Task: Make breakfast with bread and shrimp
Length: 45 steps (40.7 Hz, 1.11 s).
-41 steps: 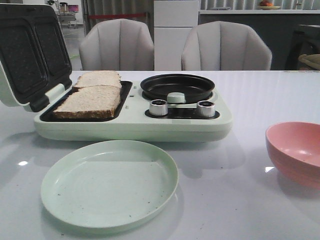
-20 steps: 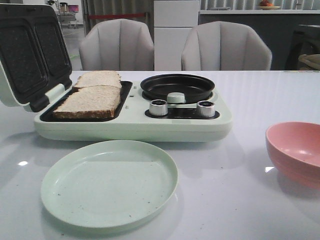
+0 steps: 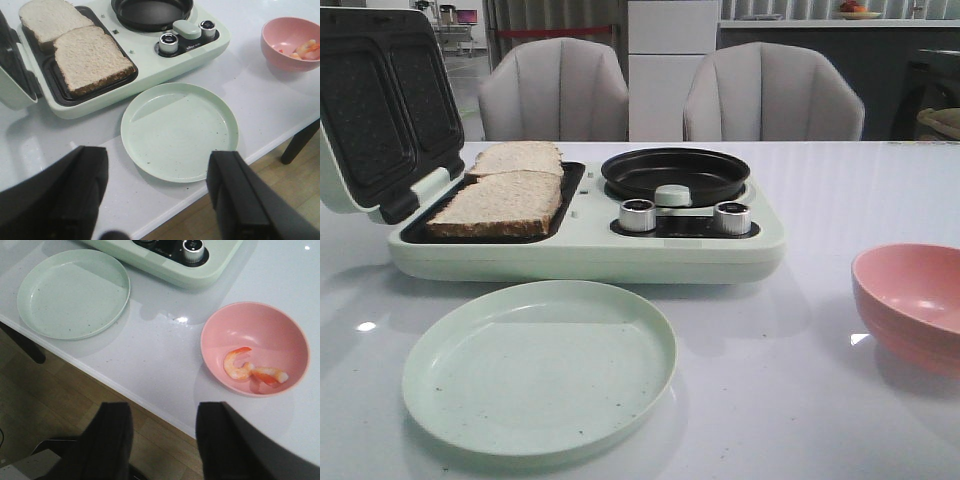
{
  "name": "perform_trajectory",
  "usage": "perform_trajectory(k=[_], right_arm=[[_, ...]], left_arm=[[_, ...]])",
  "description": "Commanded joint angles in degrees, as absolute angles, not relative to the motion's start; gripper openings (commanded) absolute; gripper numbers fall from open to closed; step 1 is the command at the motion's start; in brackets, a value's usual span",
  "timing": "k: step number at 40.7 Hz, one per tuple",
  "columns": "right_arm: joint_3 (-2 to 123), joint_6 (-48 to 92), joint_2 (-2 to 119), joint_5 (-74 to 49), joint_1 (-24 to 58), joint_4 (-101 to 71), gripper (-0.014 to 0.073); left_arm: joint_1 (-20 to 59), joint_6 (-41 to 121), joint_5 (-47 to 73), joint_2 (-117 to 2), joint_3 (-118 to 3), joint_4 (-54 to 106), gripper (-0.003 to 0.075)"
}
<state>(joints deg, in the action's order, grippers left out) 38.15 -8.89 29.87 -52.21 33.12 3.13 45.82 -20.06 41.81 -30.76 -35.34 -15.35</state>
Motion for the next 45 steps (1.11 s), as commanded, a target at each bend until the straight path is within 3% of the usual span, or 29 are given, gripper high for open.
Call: perform_trajectory(k=[1, 15, 32, 40, 45], right_arm=[[39.6, -9.05, 29.98, -48.96, 32.89, 4.24, 0.042], [39.6, -9.05, 29.98, -48.96, 32.89, 4.24, 0.042], [39.6, -9.05, 29.98, -48.96, 32.89, 4.24, 0.042], [39.6, -9.05, 29.98, -48.96, 32.89, 4.24, 0.042], [39.6, -9.05, 29.98, -48.96, 32.89, 4.24, 0.042]], left_arm=[[46.25, -20.1, 37.62, -31.0, -37.58, -14.93, 0.0476], [46.25, -20.1, 50.89, -40.98, -44.15, -18.0, 0.0404], [46.25, -20.1, 50.78, -48.28, -44.41, -20.55, 0.0099], [44.51, -21.37, 51.38, -50.23, -44.82, -21.4, 0.0099], [38.19, -21.4, 53.1, -53.04, -46.31, -21.26, 0.01]])
